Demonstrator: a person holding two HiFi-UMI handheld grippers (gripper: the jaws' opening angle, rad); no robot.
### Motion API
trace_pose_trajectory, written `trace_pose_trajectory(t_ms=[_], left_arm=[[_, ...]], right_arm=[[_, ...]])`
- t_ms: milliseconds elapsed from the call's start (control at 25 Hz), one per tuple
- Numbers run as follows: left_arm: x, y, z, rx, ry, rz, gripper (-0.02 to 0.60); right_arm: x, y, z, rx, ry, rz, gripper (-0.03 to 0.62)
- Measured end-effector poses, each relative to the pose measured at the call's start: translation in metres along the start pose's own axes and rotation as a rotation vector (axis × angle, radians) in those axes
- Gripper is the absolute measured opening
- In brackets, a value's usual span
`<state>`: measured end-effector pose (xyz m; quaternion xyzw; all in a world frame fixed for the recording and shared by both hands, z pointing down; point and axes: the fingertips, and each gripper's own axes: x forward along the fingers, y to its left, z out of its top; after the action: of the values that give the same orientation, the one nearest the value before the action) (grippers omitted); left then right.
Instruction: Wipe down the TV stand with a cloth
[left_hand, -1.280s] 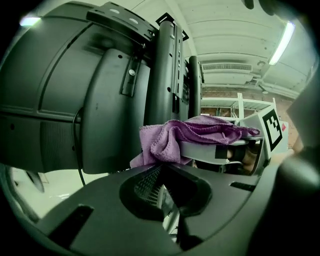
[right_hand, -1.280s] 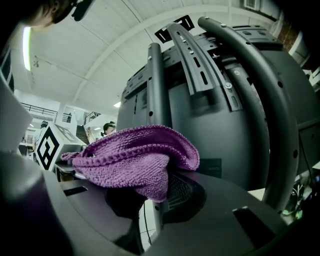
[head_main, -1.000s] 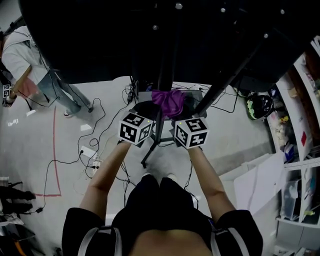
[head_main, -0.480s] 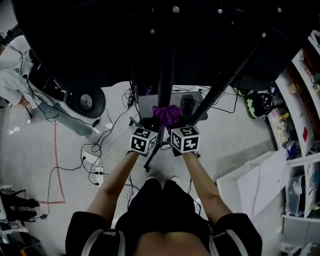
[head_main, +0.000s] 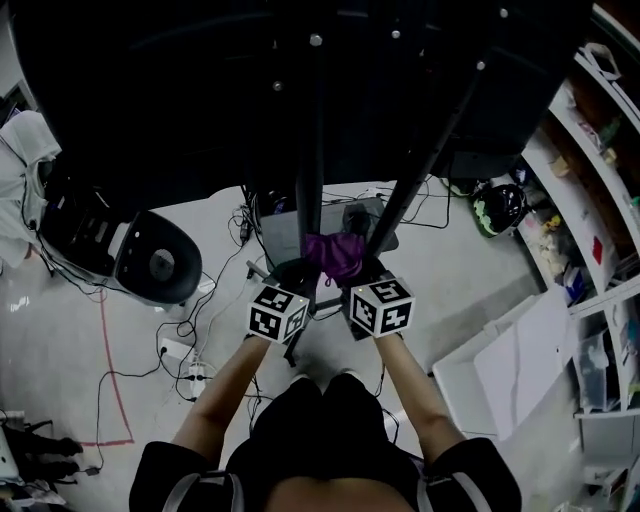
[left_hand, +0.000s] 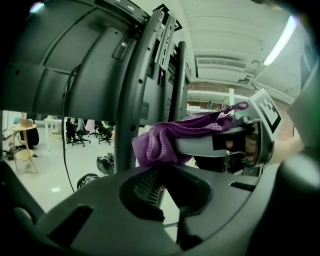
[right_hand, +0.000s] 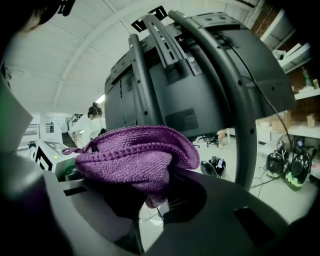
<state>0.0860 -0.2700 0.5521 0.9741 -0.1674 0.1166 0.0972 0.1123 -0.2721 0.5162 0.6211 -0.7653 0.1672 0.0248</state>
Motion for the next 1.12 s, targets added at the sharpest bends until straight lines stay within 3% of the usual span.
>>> trace_pose_trajectory(t_ms=[160, 360, 480, 720, 800, 920, 1120], left_arm=[[-0.007, -0.035, 0.083, -0.015, -0.095, -0.077, 0.006], [-0.001, -0.077, 0.204, 0.044, -0.214, -0.157, 0.006], [0.009, -0.096, 0.29, 0.151, -0.305, -0.103, 0.006], [-0.006, -0.116, 0.432, 0.243, -0.433, -0.028, 0.006], [-0.012, -0.111, 0.47, 0.289, -0.462, 0.029, 0.006], [-0.012, -0.107, 0.511, 0.294, -0.481, 0.056, 0.006], [0.004, -0.102, 0.54, 0.352, -0.419, 0.114, 0.006]], right_arm=[[-0.044, -0.001, 0.083, -0.085, -0.094, 0.021, 0.064], [-0.081, -0.002, 0.207, -0.223, -0.186, 0.098, 0.064], [-0.112, -0.007, 0.289, -0.395, -0.246, 0.131, 0.064], [-0.151, 0.008, 0.432, -0.636, -0.365, 0.107, 0.064], [-0.153, 0.012, 0.469, -0.655, -0.375, 0.11, 0.064], [-0.156, 0.011, 0.51, -0.645, -0.367, 0.111, 0.064], [-0.154, -0.006, 0.538, -0.628, -0.31, 0.063, 0.064]])
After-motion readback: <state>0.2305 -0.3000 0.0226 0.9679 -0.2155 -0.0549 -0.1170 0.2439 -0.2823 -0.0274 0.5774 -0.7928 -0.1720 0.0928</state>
